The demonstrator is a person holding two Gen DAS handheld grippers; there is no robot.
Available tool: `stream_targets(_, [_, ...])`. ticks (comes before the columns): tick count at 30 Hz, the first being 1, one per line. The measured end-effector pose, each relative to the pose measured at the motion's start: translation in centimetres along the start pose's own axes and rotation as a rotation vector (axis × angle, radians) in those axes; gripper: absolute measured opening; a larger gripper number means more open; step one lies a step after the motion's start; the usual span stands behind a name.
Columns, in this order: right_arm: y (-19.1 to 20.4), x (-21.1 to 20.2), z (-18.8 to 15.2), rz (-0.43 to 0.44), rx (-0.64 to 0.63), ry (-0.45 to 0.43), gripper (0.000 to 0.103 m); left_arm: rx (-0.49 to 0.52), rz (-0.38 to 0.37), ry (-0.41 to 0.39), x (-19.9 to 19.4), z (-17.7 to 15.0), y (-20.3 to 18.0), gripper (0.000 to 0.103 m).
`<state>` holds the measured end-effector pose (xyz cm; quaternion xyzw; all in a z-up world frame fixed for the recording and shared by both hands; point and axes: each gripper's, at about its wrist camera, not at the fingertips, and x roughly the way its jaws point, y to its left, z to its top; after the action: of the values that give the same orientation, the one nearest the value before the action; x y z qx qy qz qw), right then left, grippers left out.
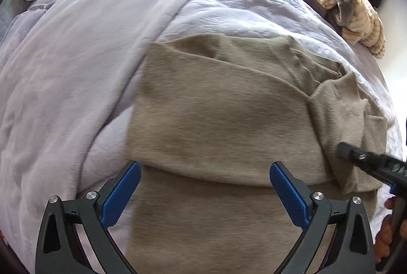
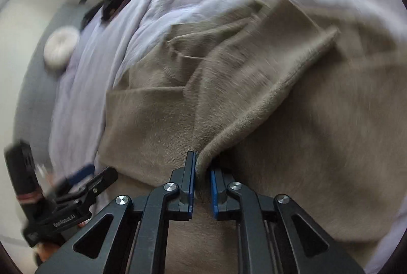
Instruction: Fold small clothes
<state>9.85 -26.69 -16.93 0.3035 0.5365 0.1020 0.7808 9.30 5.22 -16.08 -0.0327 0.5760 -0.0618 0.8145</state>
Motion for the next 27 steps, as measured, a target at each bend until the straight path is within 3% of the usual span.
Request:
stream_targets(3, [-2.3, -2.0, 0.2, 0.04, 0.14, -0.12, 0.041, -0.013, -0.025, 0.005, 0.1, 0.2, 1.7, 0.102])
stream_targets(6, [-3.2, -1.9, 2.2, 0.065, 0.236, -0.16, 0.037, -0.025, -0.03, -0.011, -0.4, 0.5, 2.7, 0.102])
stream_targets(7, [-2.8, -1.6, 2.4, 0.074, 0.222, -0.163, 0.019, -0.029, -0.035, -0.02, -0.6, 0.7, 3.0, 0.102])
stream_targets(8, [-1.8, -1.4, 2.8, 0.067, 0.18, -0.164, 0.011, -0.031, -0.04, -0.025, -0.8, 0.7, 3.2, 0.102])
stream_targets(9, [0.8, -0.9, 3.3, 0.046, 0.066, -0.158, 0.009, -0.037, -0.049, -0.034, -1.0, 0.9, 3.6, 0.101])
stream_targets(14, [10.2, 3.6, -0.3, -0.062, -0.416, 0.007, 0.009, -0.058, -0.066, -0.051, -1.2, 1.5, 5.1, 0.101])
stream_targets(18, [11.5, 6.6, -3.9, -0.183, -0.548, 0.134, 0.014, -0.095, -0.085, -0.029, -0.6, 1.6, 5.9, 0.101])
stream_targets(21, [9.9, 5.5, -4.9, -0.174, -0.486, 0.141, 0.028, -0.085, -0.112, -0.013, -0.2, 1.6, 5.5, 0.102])
stream_targets(22, [9.2, 4.9, -5.0, -0.164, -0.453, 0.135, 0.045, -0.078, -0.123, -0.01, -0.2, 1.6, 5.2, 0.101])
stream_targets(24, [6.8, 2.7, -5.4, -0.125, -0.344, 0.103, 0.067, -0.062, -0.149, 0.007, 0.2, 1.7, 4.3, 0.101])
stream_targets(27, [1.7, -0.6, -5.9, -0.083, -0.12, 0.056, 0.067, -0.049, -0.181, 0.045, 1.2, 1.8, 3.0, 0.101])
